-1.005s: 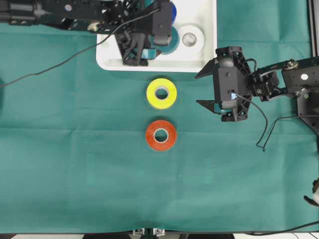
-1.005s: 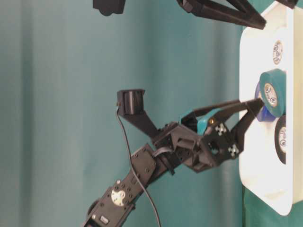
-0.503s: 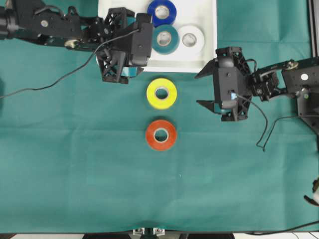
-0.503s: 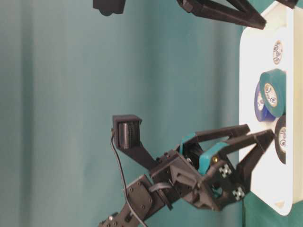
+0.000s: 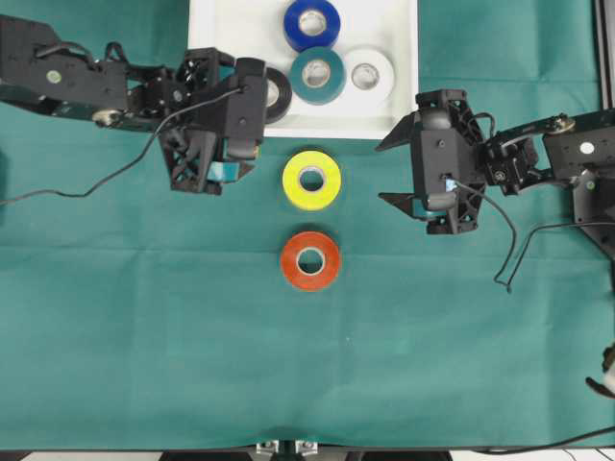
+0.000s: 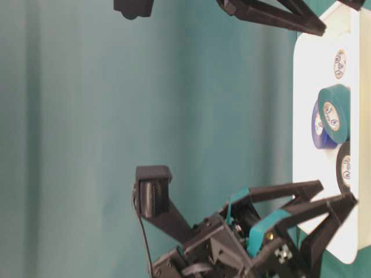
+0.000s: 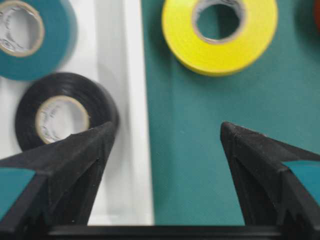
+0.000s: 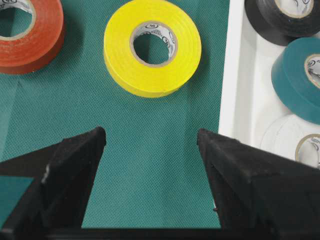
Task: Put the tape alternately from left to right into the white case.
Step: 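Open the left gripper and withdraw it from the tray, then move the right gripper to the orange-red tape roll and grasp it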
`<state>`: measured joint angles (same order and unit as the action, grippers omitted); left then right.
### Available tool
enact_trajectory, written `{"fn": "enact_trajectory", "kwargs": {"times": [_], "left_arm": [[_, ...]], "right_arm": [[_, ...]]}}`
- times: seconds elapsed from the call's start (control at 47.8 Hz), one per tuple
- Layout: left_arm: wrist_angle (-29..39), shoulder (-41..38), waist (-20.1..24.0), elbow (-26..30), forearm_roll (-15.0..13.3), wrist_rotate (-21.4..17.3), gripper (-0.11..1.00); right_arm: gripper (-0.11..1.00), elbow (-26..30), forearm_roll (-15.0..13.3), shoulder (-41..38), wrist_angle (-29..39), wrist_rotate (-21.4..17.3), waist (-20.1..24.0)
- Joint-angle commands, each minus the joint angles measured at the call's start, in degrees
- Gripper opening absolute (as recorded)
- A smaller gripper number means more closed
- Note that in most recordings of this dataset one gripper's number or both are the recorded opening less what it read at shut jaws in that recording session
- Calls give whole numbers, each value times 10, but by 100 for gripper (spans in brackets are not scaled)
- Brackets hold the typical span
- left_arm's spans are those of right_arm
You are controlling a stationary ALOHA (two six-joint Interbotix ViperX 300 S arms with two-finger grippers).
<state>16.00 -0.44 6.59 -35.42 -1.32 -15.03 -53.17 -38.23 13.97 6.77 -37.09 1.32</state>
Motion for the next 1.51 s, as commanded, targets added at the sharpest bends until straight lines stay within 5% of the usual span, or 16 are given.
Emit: {"fn": "enact_trajectory", "kwargs": {"times": [0.0, 0.377, 0.879, 1.487], "left_arm": [[-3, 24, -12, -12, -2, 11, 85], [-3, 29, -33, -34, -2, 65, 85], [-3, 29, -33, -34, -1, 68, 85], [-3, 27, -33, -35, -2, 68, 85]], "right_arm": [[81, 4, 0, 5, -4, -1, 2], [81, 4, 0, 5, -4, 0, 2], [81, 11, 3, -7, -37, -9, 5], [81, 121, 3, -130, -49, -10, 67]]}}
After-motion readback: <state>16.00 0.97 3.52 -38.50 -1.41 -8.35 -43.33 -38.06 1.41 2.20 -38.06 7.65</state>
